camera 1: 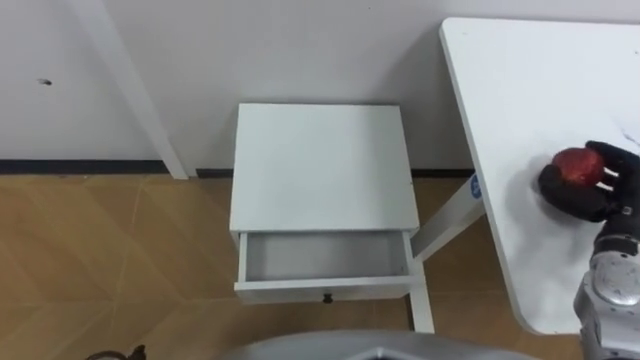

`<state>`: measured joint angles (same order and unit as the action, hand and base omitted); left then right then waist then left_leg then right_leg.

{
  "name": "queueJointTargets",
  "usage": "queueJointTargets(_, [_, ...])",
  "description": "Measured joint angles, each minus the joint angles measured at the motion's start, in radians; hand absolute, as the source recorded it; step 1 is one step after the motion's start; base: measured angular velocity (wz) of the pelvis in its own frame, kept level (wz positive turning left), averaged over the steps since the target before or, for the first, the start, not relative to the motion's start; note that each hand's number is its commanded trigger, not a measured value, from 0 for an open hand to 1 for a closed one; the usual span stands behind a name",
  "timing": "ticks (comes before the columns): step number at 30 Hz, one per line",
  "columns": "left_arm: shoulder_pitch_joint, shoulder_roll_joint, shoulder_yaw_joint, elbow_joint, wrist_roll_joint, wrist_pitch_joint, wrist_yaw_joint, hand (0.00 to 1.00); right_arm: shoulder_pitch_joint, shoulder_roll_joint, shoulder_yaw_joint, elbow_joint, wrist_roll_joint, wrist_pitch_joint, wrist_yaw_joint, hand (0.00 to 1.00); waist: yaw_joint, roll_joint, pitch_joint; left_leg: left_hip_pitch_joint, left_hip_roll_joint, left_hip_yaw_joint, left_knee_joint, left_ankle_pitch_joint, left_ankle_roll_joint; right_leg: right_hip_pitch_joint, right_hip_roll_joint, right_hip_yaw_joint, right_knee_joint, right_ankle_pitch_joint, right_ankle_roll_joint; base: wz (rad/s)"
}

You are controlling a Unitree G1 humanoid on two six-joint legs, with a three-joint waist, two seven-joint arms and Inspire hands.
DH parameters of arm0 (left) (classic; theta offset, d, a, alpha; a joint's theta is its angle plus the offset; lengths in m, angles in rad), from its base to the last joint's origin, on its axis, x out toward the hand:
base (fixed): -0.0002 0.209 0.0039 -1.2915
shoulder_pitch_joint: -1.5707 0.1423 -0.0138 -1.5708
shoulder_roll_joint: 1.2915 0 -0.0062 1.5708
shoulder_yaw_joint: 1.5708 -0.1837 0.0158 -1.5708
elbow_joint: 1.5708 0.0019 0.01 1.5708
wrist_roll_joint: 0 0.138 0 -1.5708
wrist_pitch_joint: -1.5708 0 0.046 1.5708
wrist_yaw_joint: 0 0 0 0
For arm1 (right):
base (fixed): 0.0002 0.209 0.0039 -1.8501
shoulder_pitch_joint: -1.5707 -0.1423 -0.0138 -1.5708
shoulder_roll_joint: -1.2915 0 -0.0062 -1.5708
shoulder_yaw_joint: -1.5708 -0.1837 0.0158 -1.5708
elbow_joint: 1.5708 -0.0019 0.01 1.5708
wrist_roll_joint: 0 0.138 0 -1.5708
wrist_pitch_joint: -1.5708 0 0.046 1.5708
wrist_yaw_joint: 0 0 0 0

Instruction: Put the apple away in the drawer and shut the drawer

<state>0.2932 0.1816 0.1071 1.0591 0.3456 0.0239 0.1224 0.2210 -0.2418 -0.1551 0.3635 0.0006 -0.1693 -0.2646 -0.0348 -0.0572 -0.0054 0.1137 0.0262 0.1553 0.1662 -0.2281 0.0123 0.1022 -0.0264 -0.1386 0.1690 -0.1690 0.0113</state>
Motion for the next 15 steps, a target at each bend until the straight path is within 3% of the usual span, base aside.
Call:
queueJointTargets(4, [-0.023,-0.002,-0.014,0.012,0.000,0.005,0.000,0.00,-0.010,0.004,0.086,-0.049,-0.038,0.008,0.048,1.00,0.020,0.003,-0.0006,-0.001,0.008,-0.001,0.001,0.001,-0.001,0.000,0.000,-0.005,0.000,0.002,-0.002,0.01])
queueJointTargets(9, [-0.032,-0.001,-0.064,-0.006,0.003,0.022,0.004,0.00,-0.024,0.004,0.240,-0.139,-0.174,0.074,0.131,1.00,0.055,0.004,-0.0003,-0.017,0.001,-0.019,0.008,0.002,-0.003,-0.002,-0.001,-0.032,0.000,0.002,-0.003,0.10])
queueJointTargets(12, [-0.061,-0.007,-0.104,-0.008,0.003,0.022,0.004,0.00,-0.027,0.008,0.382,-0.139,-0.203,0.108,0.223,1.00,0.095,0.016,0.0048,-0.029,-0.001,-0.030,0.015,0.002,-0.003,-0.005,-0.003,-0.046,-0.002,0.002,-0.003,0.17])
queueJointTargets(15, [-0.077,-0.007,-0.120,-0.009,0.003,0.020,0.000,0.00,-0.039,0.011,0.469,-0.139,-0.225,0.115,0.308,1.00,0.124,0.028,0.0131,-0.043,-0.004,-0.052,0.023,0.002,-0.002,-0.006,-0.007,-0.064,-0.003,0.002,-0.003,0.24])
